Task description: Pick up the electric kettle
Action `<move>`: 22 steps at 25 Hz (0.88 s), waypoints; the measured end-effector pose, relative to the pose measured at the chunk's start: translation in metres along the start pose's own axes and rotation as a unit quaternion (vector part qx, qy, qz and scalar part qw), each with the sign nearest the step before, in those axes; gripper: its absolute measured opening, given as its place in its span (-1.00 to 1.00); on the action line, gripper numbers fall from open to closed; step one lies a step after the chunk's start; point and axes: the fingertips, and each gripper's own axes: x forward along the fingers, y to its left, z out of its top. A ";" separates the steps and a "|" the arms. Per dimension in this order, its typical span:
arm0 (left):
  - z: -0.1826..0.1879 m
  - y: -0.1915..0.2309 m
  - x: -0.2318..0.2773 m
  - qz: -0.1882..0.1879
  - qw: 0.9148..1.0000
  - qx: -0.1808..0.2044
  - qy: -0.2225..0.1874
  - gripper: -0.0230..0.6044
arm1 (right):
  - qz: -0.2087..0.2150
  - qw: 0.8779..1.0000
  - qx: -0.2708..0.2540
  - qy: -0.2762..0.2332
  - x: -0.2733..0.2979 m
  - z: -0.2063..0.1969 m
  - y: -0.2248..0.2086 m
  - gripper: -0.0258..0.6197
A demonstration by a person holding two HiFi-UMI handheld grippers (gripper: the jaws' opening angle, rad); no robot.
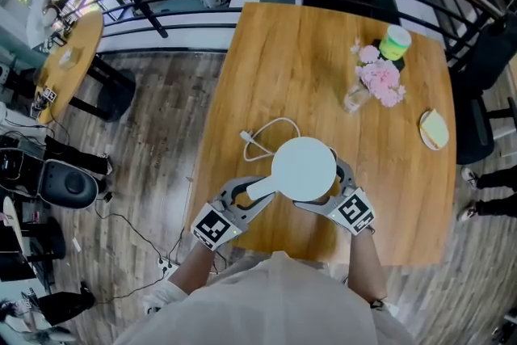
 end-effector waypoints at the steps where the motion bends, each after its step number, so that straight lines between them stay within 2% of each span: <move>1: 0.005 0.000 -0.002 -0.001 1.000 -0.004 -0.008 -0.53 | -0.001 1.000 -0.001 -0.001 -0.002 0.005 0.001 0.86; 8: 0.048 -0.007 -0.013 -0.014 0.999 0.007 -0.037 -0.53 | -0.030 0.999 -0.012 -0.005 -0.026 0.047 0.006 0.86; 15: 0.119 -0.020 -0.028 -0.030 0.996 0.032 -0.073 -0.53 | -0.072 0.996 -0.029 -0.034 -0.064 0.109 0.014 0.86; 18: 0.140 -0.029 -0.038 -0.041 0.996 0.044 -0.072 -0.53 | -0.085 0.995 -0.039 -0.040 -0.080 0.135 0.025 0.86; 22: 0.171 -0.045 -0.053 -0.052 0.993 0.050 -0.096 -0.53 | -0.100 0.993 -0.042 -0.055 -0.097 0.159 0.040 0.86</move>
